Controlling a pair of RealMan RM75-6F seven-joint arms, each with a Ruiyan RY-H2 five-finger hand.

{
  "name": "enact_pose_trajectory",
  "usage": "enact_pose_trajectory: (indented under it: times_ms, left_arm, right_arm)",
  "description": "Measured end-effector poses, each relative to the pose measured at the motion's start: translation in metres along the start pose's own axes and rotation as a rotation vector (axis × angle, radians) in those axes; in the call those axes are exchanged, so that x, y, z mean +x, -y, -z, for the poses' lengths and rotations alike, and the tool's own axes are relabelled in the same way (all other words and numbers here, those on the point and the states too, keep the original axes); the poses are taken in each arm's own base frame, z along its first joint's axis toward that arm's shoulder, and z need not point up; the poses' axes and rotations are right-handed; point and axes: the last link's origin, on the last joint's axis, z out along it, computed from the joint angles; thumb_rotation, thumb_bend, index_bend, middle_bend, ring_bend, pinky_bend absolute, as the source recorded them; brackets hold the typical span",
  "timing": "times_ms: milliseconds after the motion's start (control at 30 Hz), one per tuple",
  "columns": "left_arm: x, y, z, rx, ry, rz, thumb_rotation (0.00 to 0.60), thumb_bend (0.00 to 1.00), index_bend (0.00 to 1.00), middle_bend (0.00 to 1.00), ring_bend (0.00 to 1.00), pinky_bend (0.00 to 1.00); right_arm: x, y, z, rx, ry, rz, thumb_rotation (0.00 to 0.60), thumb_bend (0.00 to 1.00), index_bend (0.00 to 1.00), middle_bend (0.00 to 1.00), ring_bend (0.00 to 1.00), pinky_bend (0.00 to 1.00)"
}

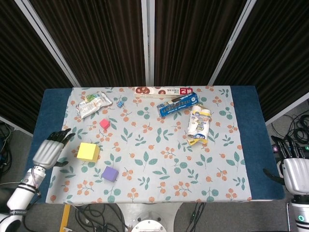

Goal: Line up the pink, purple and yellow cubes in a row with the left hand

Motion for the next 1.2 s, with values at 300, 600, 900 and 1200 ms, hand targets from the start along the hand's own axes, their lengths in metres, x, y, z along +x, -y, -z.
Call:
enact_pose_trajectory:
  times_ms: [300, 600, 900, 1200]
  left_arm:
    - [-0.009, -0.015, -0.032, -0.015, 0.118, 0.007, 0.6, 0.03, 0.15, 0.13, 0.12, 0.15]
    - [-0.02, -0.032, -0.048, -0.003, 0.209, 0.036, 0.6, 0.03, 0.23, 0.22, 0.18, 0.17]
    - [-0.024, -0.041, -0.061, -0.004, 0.167, 0.045, 0.6, 0.1, 0.45, 0.49, 0.4, 0.25]
    - [-0.002, -0.062, -0.073, -0.056, 0.112, 0.057, 0.6, 0.1, 0.48, 0.53, 0.44, 0.25]
  right_arm:
    - [0.0, -0.001, -0.001, 0.001, 0.0, 0.0, 0.6, 0.0, 0.08, 0.15, 0.02, 0.14]
    - [-0.003, -0.004, -0.002, -0.005, 0.006, -0.008, 0.6, 0.0, 0.08, 0.15, 0.02, 0.14]
    - [-0.004, -0.005, -0.002, -0.008, 0.009, -0.012, 0.6, 0.0, 0.08, 0.15, 0.02, 0.14]
    - [-0.002, -0.007, -0.002, -0.011, 0.0, -0.011, 0.6, 0.0, 0.08, 0.15, 0.02, 0.14]
